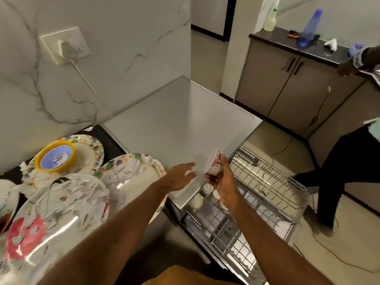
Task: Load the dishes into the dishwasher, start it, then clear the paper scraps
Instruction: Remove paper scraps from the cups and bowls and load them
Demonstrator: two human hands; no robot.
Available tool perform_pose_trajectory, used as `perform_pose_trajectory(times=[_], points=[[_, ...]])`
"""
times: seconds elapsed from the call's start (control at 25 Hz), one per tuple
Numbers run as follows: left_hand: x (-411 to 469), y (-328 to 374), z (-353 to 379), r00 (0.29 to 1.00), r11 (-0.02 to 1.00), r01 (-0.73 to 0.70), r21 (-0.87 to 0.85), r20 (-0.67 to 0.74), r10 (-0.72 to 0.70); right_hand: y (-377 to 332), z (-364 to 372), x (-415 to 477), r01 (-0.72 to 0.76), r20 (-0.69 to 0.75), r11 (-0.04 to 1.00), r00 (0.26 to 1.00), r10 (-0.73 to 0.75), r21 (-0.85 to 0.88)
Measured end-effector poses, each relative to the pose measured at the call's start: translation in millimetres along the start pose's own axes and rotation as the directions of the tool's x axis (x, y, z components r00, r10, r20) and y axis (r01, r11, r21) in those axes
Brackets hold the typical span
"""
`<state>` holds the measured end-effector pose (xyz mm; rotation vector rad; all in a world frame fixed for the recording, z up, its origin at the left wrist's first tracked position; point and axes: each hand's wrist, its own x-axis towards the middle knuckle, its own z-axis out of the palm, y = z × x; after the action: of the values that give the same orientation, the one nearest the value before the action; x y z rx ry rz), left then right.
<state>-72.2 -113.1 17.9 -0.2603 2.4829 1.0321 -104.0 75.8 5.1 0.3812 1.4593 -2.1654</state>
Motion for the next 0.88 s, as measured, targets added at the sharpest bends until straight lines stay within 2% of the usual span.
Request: perform_pose_trajectory(times=[0.08,0.12,0.24,0.44,0.6,0.72,0.88], points=[[34.5,4.7,12.7,0.996,0.952,-0.032,0.306,0.093,0.004,-4.9,-39.8,15.5,0.023,-0.056,0.998,0.998,-0.026,-0.059],[51.0,9.1,16.4,0.991,0.915,-0.062,0.400,0.130,0.011,-7.2,-59.9,25.8,0.032,-0.091,0.993,0.995,-0.043,-0.117],[86.6,25.7,15.8,0.986,0.825,-0.112,0.554,0.162,0.024,-6.3,-114.2,57.4,-0.002,-0.183,0.946,0.981,-0.061,-0.325],[130.0,51.9,11.3,0.982,0.755,-0.045,0.655,0.166,-0.086,-6.5,-176.2,103.6,-0.100,-0.207,0.742,0.977,-0.053,-0.663],[147.4,72.2,1.0,0.970,0.706,-0.002,0.708,0.174,-0.172,3.1,-197.3,143.1,-0.116,-0.173,0.594,0.984,-0.040,-0.796],[162.1,79.4,-5.5,0.951,0.689,-0.007,0.725,0.218,-0.220,15.9,-200.1,165.3,-0.157,-0.155,0.411,0.987,0.040,-0.898],[177.0,87.6,-5.1,0.906,0.700,0.001,0.714,0.296,-0.304,37.4,-194.3,188.5,-0.060,-0.040,0.184,0.993,0.113,-0.981]])
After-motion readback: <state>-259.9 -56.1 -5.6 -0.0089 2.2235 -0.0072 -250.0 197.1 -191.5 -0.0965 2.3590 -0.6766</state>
